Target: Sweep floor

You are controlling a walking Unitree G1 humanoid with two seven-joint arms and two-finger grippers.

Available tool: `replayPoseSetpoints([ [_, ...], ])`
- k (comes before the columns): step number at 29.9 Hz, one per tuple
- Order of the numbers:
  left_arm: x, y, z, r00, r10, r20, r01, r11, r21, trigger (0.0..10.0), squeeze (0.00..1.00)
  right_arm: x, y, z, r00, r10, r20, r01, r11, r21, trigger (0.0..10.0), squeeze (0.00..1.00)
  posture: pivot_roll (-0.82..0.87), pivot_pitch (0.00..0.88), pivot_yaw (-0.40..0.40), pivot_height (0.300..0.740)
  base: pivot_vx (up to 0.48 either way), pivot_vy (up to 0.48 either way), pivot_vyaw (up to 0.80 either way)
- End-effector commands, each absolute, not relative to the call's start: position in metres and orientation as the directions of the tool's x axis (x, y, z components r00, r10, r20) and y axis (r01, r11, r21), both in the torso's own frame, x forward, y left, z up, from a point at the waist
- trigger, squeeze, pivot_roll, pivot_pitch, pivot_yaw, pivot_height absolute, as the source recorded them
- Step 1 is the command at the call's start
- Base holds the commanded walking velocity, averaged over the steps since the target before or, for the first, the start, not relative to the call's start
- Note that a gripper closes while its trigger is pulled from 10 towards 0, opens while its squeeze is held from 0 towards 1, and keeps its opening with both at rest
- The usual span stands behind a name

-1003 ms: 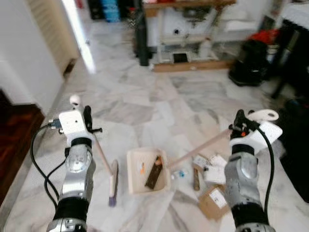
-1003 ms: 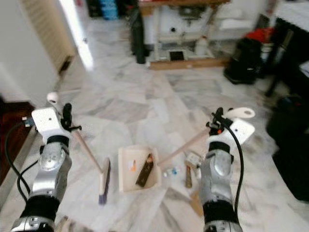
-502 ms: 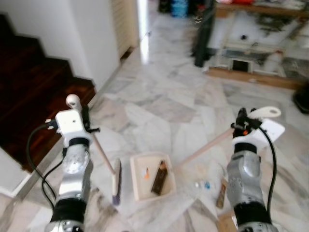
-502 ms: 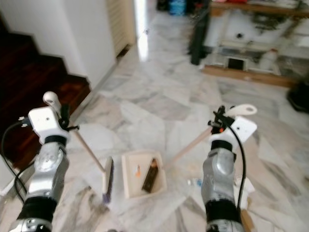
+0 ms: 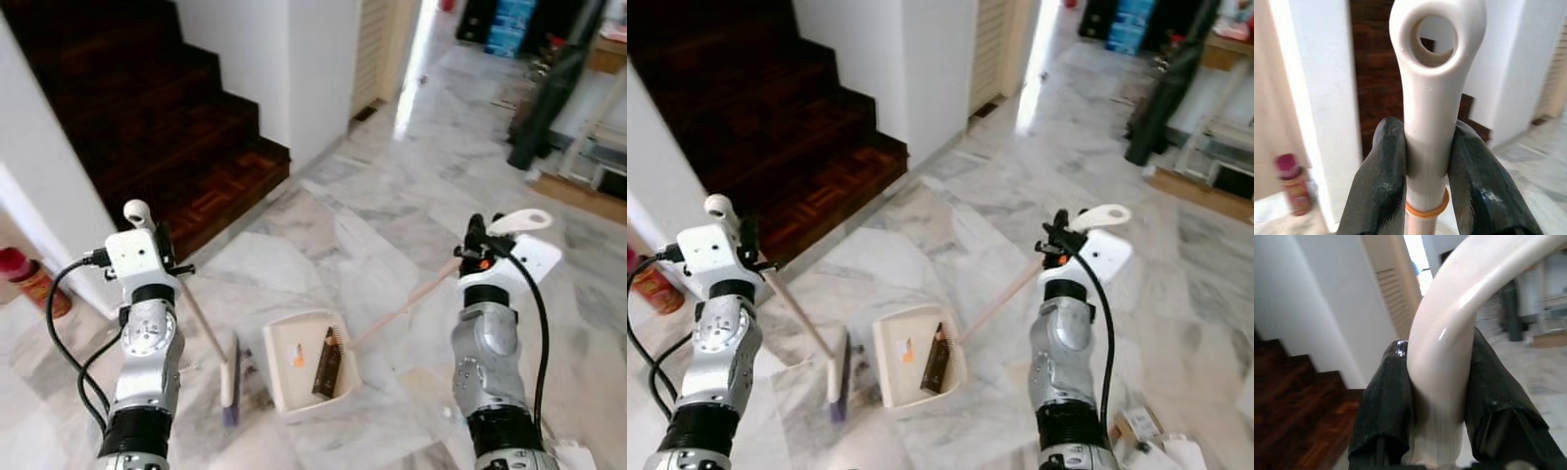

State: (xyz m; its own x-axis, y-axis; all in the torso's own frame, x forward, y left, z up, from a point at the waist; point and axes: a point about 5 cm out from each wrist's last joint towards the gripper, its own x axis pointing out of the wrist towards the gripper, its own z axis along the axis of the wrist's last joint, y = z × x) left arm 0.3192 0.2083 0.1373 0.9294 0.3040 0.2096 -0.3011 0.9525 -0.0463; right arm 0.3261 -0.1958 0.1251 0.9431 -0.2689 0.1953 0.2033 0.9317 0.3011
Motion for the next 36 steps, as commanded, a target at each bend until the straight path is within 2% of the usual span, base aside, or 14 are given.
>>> replayPoseSetpoints([
  [1,0.3206,0.2036,0.1518,0.917,0.291,0.272,-0.289,0.956,-0.046,10.0,0.0,0.3274,-0.1998,0.1359,0.929,-0.286,0.237,0.202,0.924,0.324,10.0,0.0,-0.02,0.0,-0.016,0.74,0.0,0.0,0.8],
  [30,0.3192,0.2039,0.1485,0.918,0.305,0.253,-0.307,0.951,-0.033,10.0,0.0,0.3272,-0.1984,0.1342,0.935,-0.273,0.226,0.191,0.925,0.327,10.0,0.0,-0.02,0.0,-0.02,0.74,0.0,0.0,0.8],
  [36,0.318,0.2052,0.1483,0.916,0.312,0.252,-0.314,0.949,-0.031,10.0,0.0,0.3283,-0.195,0.1313,0.943,-0.261,0.207,0.181,0.923,0.34,10.0,0.0,-0.02,0.0,-0.022,0.74,0.0,0.0,0.23],
])
